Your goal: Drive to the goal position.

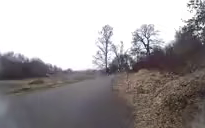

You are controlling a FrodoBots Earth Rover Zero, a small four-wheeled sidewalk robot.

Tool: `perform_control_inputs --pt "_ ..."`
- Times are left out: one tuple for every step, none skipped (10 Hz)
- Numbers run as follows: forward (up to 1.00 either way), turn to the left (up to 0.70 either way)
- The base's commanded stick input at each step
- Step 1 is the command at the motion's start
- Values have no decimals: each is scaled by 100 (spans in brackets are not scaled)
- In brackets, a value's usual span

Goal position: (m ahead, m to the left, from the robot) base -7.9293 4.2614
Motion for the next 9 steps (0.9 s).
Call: perform_control_inputs --pt "70 0" --pt "70 4" --pt "70 11" --pt "70 18" --pt "70 24" --pt "70 31" --pt "70 19" --pt "70 0" --pt "70 0"
